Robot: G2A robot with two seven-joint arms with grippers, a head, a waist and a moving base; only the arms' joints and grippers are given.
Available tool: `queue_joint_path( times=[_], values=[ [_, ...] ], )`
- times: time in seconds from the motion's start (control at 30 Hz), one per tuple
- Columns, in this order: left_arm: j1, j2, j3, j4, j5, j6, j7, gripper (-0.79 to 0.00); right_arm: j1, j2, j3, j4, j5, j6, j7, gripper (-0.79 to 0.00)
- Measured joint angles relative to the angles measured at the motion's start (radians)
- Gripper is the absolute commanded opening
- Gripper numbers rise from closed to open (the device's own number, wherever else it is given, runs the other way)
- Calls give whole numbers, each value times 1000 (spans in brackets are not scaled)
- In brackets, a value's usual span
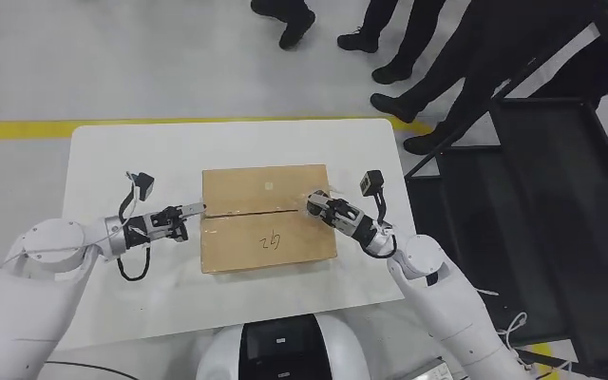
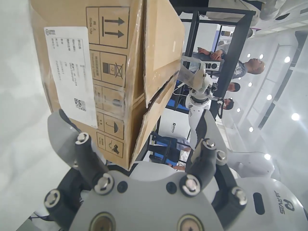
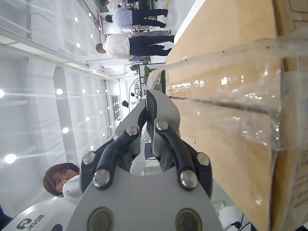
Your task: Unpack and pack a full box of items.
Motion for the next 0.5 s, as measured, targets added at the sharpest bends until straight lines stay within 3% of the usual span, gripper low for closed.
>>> queue_joint_path(
  times=[0.5],
  values=[
    [-148,-70,205,119,-119,-130,23,0,0,0,0,0,0,0,0,-785]
  ],
)
